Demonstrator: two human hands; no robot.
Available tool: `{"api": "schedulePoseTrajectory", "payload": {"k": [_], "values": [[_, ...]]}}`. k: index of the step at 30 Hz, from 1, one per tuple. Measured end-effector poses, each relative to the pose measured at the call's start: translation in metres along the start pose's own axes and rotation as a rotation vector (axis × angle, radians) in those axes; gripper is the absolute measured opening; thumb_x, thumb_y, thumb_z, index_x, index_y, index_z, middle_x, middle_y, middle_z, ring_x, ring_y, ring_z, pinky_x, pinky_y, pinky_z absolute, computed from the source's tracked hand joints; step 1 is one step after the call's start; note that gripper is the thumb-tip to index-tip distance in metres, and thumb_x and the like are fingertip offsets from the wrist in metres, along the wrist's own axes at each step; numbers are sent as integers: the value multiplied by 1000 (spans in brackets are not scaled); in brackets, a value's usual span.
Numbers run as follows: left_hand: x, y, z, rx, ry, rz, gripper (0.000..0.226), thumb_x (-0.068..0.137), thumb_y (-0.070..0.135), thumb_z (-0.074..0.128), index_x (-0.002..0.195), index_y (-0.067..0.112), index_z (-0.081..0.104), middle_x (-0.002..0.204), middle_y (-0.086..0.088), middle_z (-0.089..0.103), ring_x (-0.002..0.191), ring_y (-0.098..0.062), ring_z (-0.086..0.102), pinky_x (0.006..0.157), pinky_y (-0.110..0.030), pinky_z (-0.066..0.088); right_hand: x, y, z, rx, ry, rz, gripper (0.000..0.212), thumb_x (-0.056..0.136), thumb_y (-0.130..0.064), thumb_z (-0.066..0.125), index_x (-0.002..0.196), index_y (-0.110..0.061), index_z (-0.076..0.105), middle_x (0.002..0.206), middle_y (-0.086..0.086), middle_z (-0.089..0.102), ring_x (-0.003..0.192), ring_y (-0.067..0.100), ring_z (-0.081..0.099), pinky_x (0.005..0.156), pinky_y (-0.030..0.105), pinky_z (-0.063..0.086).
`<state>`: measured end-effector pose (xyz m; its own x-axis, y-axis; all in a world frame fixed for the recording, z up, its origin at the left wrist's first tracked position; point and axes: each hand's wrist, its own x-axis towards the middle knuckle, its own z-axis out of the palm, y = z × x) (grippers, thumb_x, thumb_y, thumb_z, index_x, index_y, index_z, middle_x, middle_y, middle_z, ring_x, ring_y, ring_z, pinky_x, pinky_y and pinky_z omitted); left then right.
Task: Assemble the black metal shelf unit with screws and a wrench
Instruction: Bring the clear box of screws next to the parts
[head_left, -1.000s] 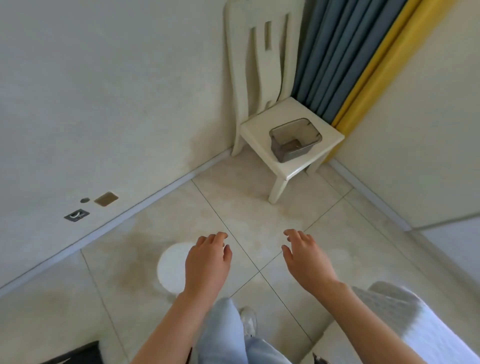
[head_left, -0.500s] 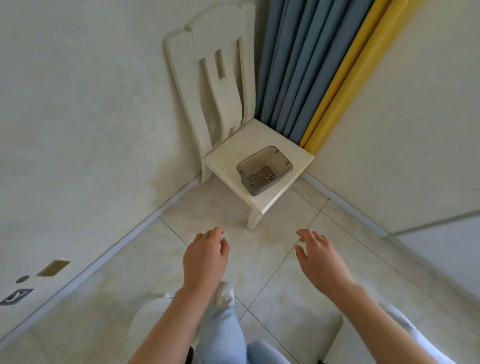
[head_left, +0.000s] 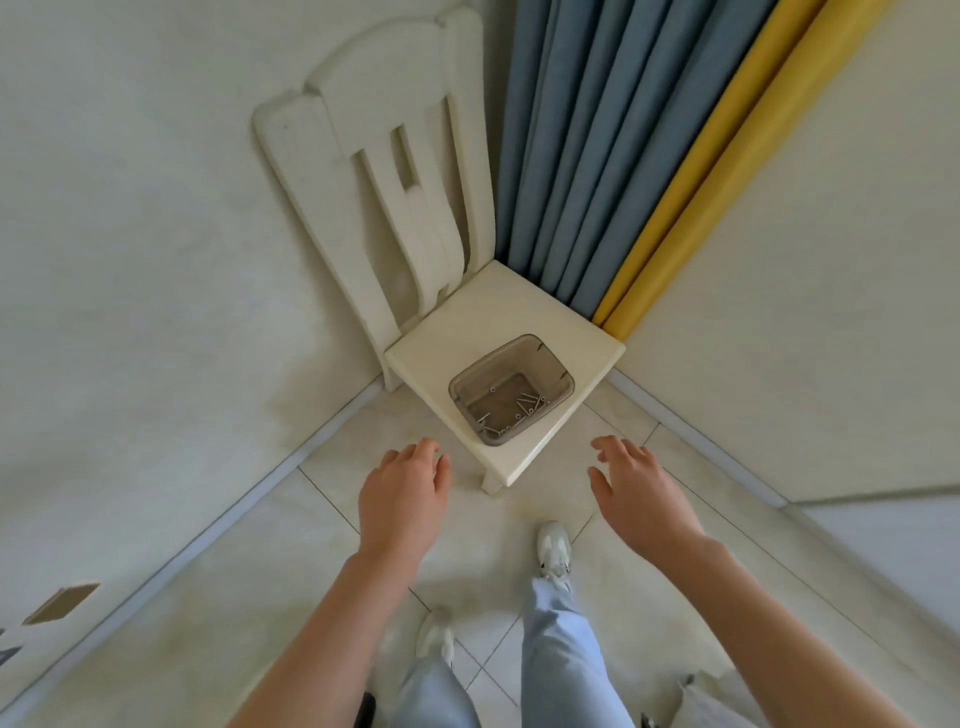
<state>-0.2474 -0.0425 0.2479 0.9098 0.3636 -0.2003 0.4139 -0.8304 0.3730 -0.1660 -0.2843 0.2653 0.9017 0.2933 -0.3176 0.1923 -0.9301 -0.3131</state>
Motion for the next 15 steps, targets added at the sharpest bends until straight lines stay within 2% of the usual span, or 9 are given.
{"api": "schedulePoseTrajectory", "payload": {"k": [4, 8, 11, 15], "values": [[33, 24, 22, 99, -36, -26, 31, 106, 34, 38, 122, 19, 60, 103, 3, 70, 96, -19, 60, 75, -33, 51, 59, 22, -10, -33, -78, -102, 37, 103, -28, 42, 138, -17, 44, 128, 0, 58, 121, 18, 49, 93, 35, 49], [68, 46, 47, 108, -65, -153, 31, 106, 34, 38, 122, 19, 59, 103, 2, 70, 97, -20, 61, 75, -33, 51, 124, 48, -23, -91, -161, -202, 35, 102, -25, 41, 136, -15, 45, 125, 4, 60, 115, 21, 53, 92, 33, 48], [91, 59, 67, 124, -97, -241, 28, 105, 32, 38, 121, 18, 57, 107, 0, 69, 101, -24, 61, 76, -35, 46, 169, 64, -29, -226, -204, -294, 34, 103, -25, 41, 134, -13, 46, 125, 6, 58, 112, 22, 55, 89, 30, 48], [112, 72, 93, 200, -177, -230, 30, 106, 33, 34, 123, 20, 54, 112, 2, 67, 105, -21, 60, 77, -32, 42, 219, 74, -24, -290, -263, -317, 32, 103, -27, 41, 131, -14, 46, 124, 7, 59, 112, 23, 55, 90, 34, 51]]}}
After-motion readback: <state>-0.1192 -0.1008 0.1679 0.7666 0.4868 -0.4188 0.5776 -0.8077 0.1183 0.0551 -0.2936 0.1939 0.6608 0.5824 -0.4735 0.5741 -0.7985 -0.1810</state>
